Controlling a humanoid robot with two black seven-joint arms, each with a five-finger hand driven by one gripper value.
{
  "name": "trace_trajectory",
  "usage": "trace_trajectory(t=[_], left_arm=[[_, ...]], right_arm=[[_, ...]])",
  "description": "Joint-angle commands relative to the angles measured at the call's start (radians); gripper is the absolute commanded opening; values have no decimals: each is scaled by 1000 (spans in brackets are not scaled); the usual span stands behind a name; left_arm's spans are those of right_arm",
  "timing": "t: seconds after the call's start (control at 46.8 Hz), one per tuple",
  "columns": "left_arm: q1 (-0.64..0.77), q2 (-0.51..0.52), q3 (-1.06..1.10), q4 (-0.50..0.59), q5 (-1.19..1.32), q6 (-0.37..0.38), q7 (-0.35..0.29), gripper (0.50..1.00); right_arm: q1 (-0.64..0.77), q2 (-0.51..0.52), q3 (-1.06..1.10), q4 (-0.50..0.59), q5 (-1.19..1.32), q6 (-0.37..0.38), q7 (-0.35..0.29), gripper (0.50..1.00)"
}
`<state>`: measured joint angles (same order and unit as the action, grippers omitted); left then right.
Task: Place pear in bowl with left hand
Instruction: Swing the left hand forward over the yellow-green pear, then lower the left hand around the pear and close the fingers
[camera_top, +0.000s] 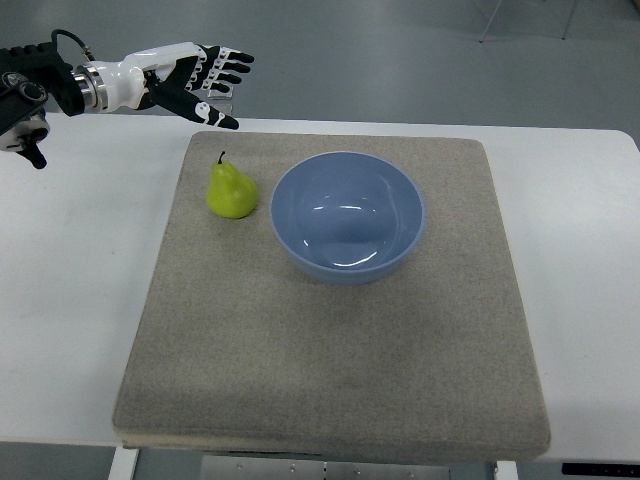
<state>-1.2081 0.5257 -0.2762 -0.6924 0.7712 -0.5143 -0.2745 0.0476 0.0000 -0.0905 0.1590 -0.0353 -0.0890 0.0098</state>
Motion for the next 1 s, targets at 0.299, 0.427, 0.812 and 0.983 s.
trace_trajectory(t=[0.299,0.427,0.812,0.983], left_arm=[[-71,8,3,-47,358,-97,-9,964],[-76,8,3,-67,470,-97,-11,960],[-64,3,3,-113,709,-97,-40,951],[-62,-3,3,-124,729,-97,-40,947]], right_arm=[[0,0,0,1,0,0,1,924],[0,0,0,1,-2,0,-1,924],[0,0,0,-1,0,0,1,924],[0,0,0,-1,0,0,-1,926]])
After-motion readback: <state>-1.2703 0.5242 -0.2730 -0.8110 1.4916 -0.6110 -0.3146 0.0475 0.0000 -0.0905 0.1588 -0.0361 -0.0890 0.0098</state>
